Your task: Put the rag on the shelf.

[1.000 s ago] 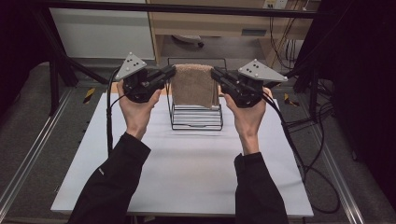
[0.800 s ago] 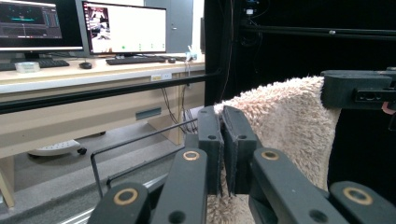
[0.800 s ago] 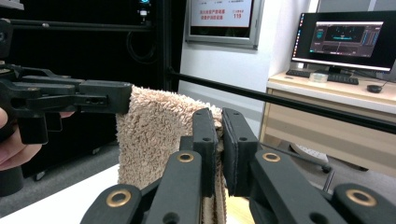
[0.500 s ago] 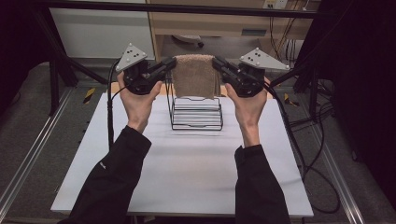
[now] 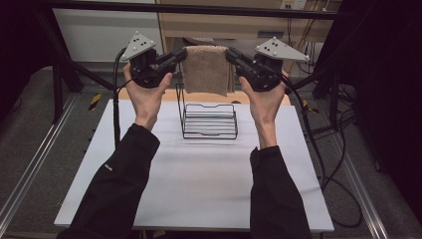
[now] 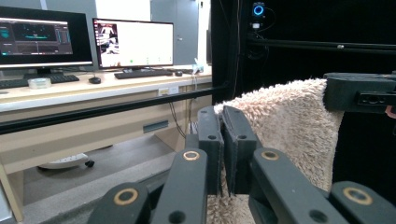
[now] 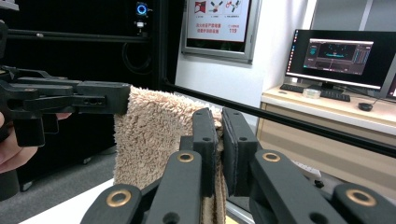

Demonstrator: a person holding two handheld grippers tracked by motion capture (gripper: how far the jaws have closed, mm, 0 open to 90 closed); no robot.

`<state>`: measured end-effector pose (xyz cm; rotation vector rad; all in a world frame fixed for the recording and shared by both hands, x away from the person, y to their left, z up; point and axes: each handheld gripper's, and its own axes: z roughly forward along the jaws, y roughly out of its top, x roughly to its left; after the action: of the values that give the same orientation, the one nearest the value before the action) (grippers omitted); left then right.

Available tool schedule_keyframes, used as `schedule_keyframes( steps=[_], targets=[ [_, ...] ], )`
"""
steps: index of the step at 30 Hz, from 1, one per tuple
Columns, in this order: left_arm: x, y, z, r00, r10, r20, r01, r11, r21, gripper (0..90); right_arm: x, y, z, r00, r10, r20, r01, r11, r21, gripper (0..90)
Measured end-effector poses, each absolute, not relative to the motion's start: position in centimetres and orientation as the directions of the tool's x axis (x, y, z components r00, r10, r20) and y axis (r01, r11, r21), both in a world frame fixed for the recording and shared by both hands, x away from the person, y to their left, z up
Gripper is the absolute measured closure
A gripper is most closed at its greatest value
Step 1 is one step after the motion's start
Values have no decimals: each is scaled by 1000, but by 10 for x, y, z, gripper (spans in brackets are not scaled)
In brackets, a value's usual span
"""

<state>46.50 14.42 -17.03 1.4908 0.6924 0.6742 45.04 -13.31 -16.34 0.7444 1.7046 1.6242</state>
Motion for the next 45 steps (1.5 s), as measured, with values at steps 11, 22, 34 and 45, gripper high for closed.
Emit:
schedule_keyframes(
  steps=[11, 22, 34, 45],
  targets=[
    [480, 142, -165, 630, 777, 0, 29, -23, 999, 864, 466, -131, -157, -609, 789, -84, -38, 77, 996, 850],
    [497, 139, -166, 616, 787, 0, 32, -25, 999, 864, 485, -130, -157, -601, 794, -95, -34, 93, 995, 849],
    [520, 139, -177, 607, 795, -13, 55, -25, 998, 864, 511, -128, -165, -592, 802, -85, -9, 99, 995, 849],
    [523, 138, -190, 614, 789, -7, 68, -43, 997, 863, 518, -131, -177, -606, 793, -65, 24, 99, 995, 849]
  ],
)
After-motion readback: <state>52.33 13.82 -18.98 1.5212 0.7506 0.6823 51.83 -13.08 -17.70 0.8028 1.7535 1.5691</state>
